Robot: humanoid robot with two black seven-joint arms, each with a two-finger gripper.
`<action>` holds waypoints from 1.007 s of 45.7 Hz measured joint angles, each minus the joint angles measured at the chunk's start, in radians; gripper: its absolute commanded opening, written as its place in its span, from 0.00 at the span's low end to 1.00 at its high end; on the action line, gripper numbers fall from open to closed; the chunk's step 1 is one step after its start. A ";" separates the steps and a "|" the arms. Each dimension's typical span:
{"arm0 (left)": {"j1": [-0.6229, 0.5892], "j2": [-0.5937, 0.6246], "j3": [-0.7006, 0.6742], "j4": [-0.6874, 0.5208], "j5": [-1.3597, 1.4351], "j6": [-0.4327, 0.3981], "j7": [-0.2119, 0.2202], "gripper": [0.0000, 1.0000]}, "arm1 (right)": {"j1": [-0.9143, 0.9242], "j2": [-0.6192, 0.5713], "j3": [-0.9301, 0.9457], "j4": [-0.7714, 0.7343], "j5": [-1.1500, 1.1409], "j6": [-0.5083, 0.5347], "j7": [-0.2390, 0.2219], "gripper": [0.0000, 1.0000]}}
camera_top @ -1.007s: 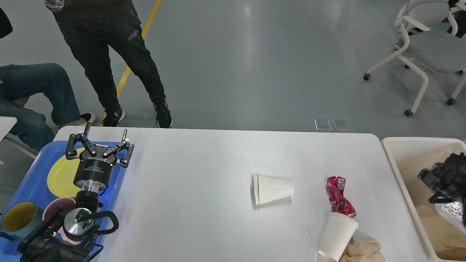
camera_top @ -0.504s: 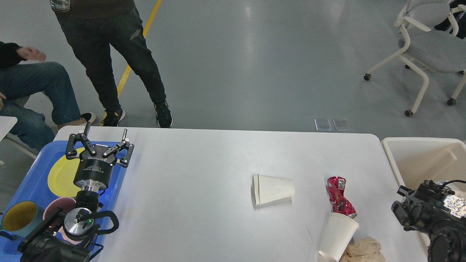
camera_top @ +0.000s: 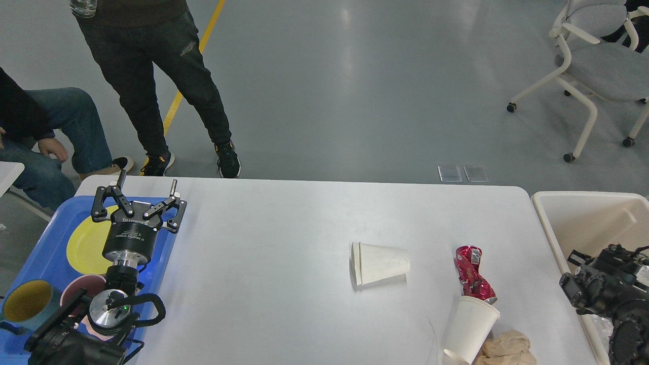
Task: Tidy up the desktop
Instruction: 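Open the right gripper in the bin and raise it out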
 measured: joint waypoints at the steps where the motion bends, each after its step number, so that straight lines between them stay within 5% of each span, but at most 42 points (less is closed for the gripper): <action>1: 0.000 0.000 0.000 0.000 0.000 0.000 0.000 0.96 | 0.002 0.000 0.000 0.001 0.000 0.000 0.000 1.00; 14: 0.000 0.000 0.000 0.000 0.000 -0.001 0.000 0.96 | 0.079 -0.023 0.006 0.083 0.000 0.009 -0.001 1.00; 31: 0.000 0.000 0.000 0.000 0.000 0.000 0.000 0.96 | 0.350 -0.157 -0.011 0.473 -0.062 0.038 -0.009 1.00; 46: 0.000 0.000 0.000 0.000 0.000 0.000 0.000 0.96 | 0.743 -0.205 -0.184 0.877 -0.093 0.210 -0.012 1.00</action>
